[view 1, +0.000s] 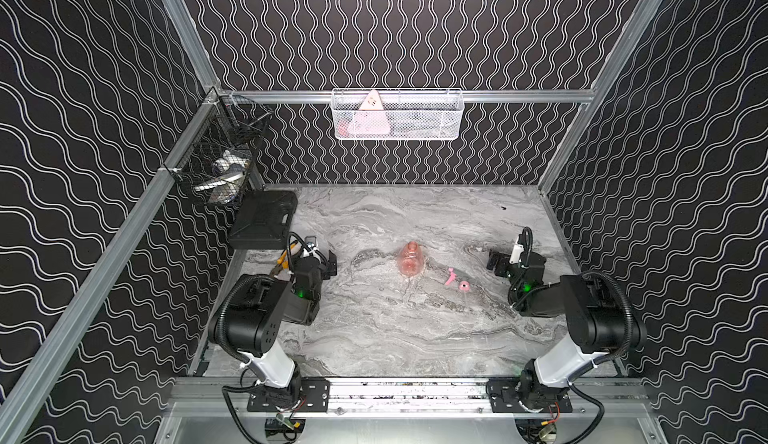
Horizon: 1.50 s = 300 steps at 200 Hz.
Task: Attach spray nozzles to spray bottles
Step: Pick up the spray nozzle from the center of the board.
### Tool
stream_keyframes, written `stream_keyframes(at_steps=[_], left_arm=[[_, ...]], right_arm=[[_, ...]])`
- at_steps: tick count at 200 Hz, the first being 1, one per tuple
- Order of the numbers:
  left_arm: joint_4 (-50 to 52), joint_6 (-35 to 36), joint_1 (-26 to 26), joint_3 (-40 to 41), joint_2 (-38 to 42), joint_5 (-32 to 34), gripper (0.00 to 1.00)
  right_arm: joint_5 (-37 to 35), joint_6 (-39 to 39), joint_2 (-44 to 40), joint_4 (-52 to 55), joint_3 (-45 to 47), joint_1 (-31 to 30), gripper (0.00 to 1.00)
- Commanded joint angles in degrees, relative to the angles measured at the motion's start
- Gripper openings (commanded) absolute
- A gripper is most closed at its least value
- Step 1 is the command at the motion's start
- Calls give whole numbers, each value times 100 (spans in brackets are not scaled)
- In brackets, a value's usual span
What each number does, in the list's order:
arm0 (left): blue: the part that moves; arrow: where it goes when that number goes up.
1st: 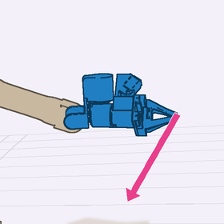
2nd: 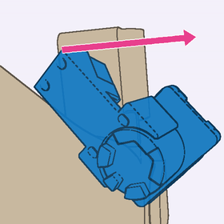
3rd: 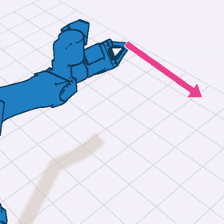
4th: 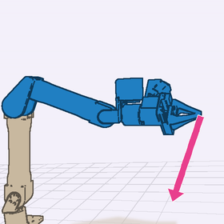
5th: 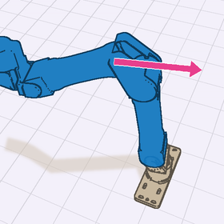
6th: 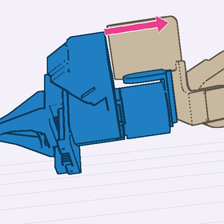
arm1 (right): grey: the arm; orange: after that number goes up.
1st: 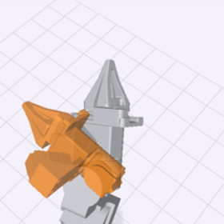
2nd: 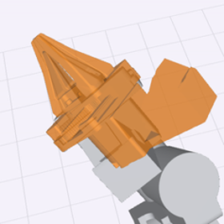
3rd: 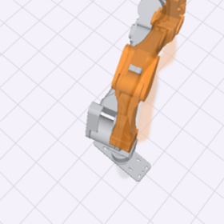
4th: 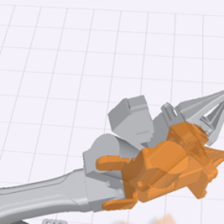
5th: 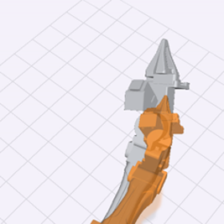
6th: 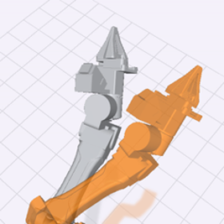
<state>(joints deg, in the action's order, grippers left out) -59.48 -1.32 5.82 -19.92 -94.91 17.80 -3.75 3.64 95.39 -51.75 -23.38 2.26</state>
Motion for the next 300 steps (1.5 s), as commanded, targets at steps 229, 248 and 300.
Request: stream_keyframes(at_steps=[229,248,300], left_arm=[[1727,532,888,-458,1797,504,99],[2888,-658,1057,-974,2518,-38,99],[6073,-2333,1208,-2558,2555,-507,99]], right_arm=[[-2084,104,-1474,3037,-1265,-734,100],[-2298,569,-1642,4653,-2361,-946,100],[458,2872,-885,8140,-4428,-62,100]])
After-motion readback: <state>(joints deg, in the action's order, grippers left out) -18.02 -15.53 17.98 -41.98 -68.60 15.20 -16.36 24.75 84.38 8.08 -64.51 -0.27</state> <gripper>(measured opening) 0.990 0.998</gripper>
